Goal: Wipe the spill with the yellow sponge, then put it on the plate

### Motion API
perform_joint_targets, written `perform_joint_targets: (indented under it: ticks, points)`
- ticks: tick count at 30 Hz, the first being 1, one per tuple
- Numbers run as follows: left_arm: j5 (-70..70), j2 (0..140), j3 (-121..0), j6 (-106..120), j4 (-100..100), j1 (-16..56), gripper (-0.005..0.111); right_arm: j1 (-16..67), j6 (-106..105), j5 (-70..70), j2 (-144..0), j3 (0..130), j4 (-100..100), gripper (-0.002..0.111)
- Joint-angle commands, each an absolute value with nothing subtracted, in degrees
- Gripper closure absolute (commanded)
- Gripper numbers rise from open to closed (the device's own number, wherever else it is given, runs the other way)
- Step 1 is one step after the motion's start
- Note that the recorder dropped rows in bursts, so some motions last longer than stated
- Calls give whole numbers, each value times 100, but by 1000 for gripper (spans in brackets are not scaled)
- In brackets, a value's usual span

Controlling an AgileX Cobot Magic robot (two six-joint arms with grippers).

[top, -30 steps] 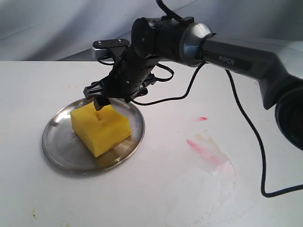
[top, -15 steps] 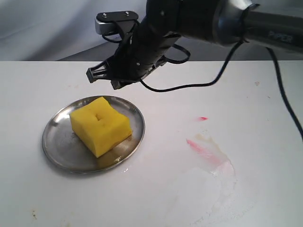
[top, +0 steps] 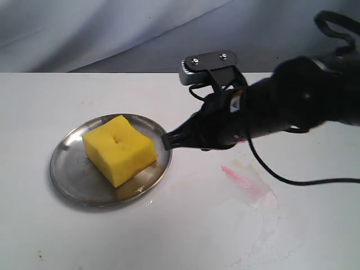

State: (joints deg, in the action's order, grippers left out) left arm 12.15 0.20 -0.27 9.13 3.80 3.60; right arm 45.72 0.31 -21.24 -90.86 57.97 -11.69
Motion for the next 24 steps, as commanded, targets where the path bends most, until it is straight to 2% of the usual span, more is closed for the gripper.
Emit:
perform_joint_targets:
  ticks: [1,13,18,21,24]
  points:
    - [1177,0,0,915,394,395,107,4257,161,-1272,-8307,4690,-1105,108]
    - [1177,0,0,915,394,395,107,2263,162,1180,-5351,1677,-1261,108]
    - [1177,0,0,915,394,395,107,1541,162,1292,-3928,881,-1261,108]
    - [1177,0,0,915,394,395,107,897,-99,1239,-2388,397,-860,108]
    - [1177,0,0,915,394,395,107,576,-517,1201,-1504,61,-680,108]
